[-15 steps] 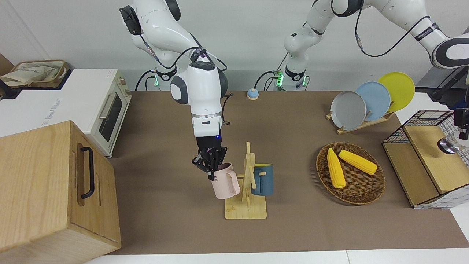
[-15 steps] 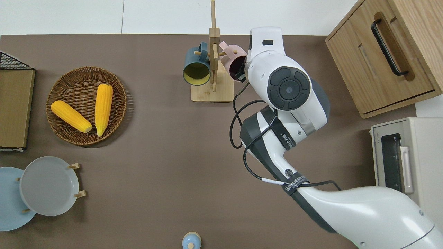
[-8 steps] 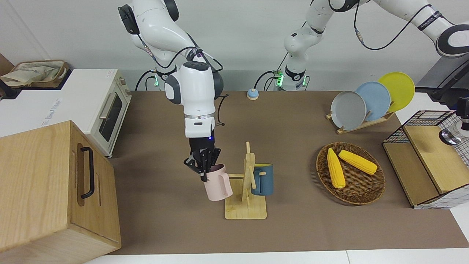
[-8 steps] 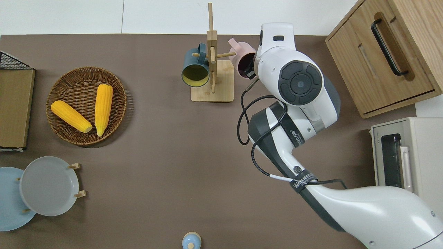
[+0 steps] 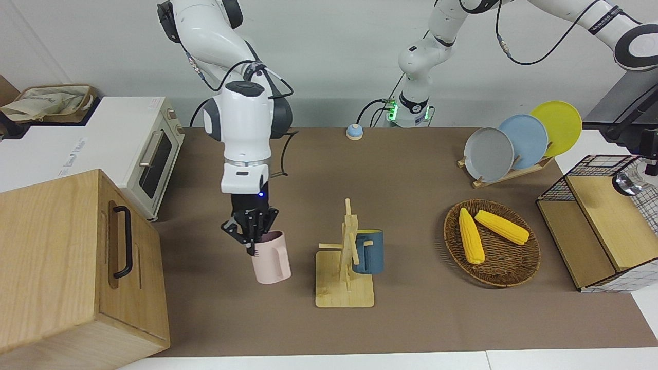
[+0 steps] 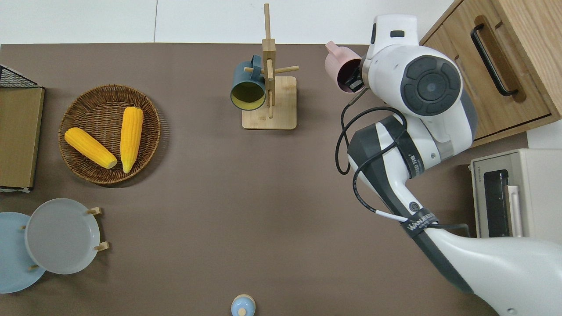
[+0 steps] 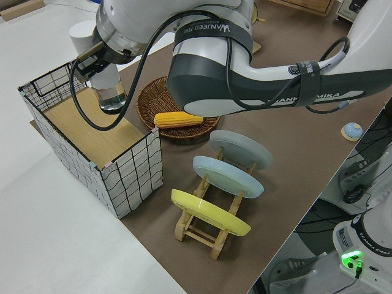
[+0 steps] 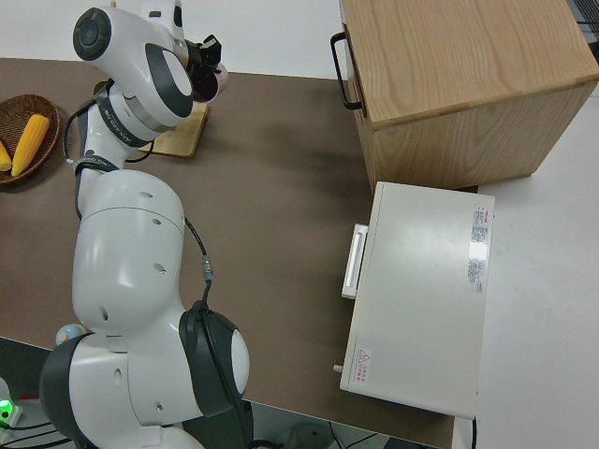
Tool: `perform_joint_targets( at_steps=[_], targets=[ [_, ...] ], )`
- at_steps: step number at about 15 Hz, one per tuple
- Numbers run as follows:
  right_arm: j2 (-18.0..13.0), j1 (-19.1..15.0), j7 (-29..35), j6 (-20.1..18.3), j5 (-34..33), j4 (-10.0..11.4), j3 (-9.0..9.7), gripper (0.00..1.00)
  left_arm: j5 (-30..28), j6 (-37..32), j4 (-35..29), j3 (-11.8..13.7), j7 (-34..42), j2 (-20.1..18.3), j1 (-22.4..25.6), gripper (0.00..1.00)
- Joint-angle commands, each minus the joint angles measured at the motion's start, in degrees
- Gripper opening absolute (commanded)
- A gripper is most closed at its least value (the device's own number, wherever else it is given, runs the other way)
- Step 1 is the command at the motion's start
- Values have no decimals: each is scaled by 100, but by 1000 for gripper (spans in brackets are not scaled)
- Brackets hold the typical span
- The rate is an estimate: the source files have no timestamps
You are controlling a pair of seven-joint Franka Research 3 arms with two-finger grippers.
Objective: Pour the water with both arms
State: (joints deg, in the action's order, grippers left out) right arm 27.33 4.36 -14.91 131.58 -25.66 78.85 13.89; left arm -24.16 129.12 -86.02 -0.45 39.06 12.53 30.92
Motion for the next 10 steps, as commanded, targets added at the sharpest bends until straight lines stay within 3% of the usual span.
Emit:
perform_joint_targets(
  at_steps=[1, 4, 10],
  targets=[
    [-447, -322, -178, -587, 287, 253, 132, 0, 350, -273, 60, -25, -521, -513, -156, 0],
    [-658, -313, -284, -1202, 675, 245, -17, 0, 613, -624, 15, -43, -1170, -734, -357, 0],
    [-984, -278, -66, -2354, 1150, 174, -114, 0, 1053, -634, -581, -52, -1963, -1270, -815, 0]
  ],
)
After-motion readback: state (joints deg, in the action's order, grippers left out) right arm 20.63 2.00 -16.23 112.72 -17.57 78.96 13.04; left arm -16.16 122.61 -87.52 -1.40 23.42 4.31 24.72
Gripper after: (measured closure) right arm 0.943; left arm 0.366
